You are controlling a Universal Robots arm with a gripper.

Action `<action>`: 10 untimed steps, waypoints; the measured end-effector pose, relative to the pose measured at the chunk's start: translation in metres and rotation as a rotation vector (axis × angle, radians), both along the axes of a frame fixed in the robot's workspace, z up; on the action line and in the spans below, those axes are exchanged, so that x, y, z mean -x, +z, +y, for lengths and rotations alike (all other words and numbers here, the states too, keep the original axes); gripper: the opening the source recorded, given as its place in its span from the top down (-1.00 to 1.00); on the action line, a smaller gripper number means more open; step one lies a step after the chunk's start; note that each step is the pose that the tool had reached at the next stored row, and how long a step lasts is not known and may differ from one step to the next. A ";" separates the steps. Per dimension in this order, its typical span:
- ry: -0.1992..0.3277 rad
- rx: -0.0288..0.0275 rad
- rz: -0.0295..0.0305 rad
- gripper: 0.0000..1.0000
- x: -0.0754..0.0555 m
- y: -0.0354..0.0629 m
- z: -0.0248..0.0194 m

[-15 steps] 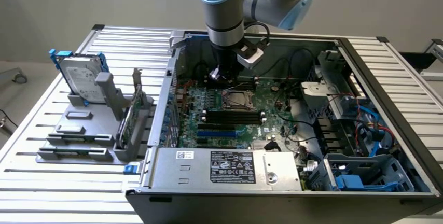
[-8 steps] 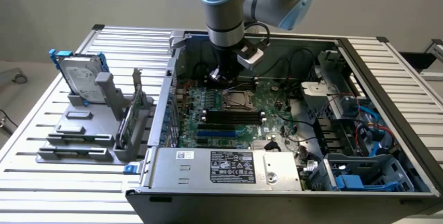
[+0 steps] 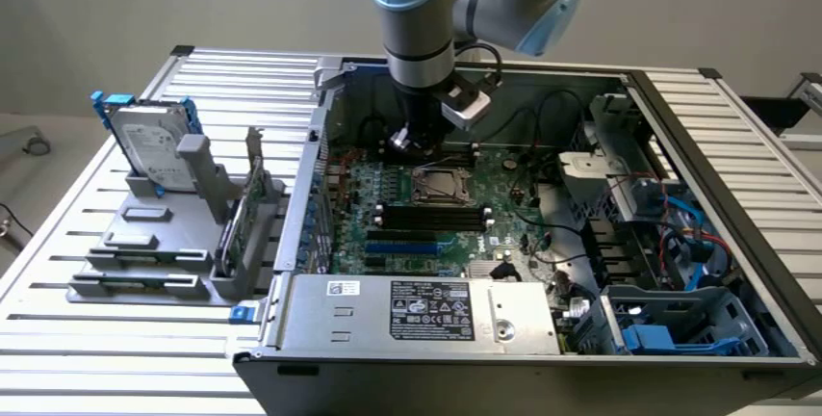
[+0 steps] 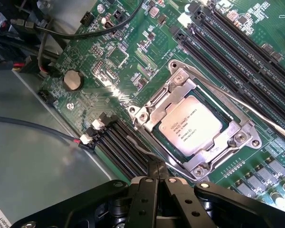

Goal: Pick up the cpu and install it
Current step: 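Install the first cpu locking lever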

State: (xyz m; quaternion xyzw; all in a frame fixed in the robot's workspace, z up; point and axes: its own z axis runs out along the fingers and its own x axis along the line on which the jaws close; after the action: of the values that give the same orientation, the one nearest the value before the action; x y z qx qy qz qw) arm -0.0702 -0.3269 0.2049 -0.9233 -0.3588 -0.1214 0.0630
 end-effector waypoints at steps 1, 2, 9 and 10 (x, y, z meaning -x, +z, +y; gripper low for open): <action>0.000 0.0000 0.0000 0.78 0.000 -0.0002 0.0000; 0.000 -0.0001 -0.0001 0.78 -0.001 -0.0004 0.0000; 0.000 -0.0001 -0.0001 0.78 -0.002 -0.0009 0.0000; 0.000 -0.0001 -0.0002 0.78 -0.002 -0.0009 0.0000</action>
State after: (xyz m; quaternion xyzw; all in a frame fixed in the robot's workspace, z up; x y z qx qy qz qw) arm -0.0684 -0.3270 0.2040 -0.9233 -0.3588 -0.1215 0.0630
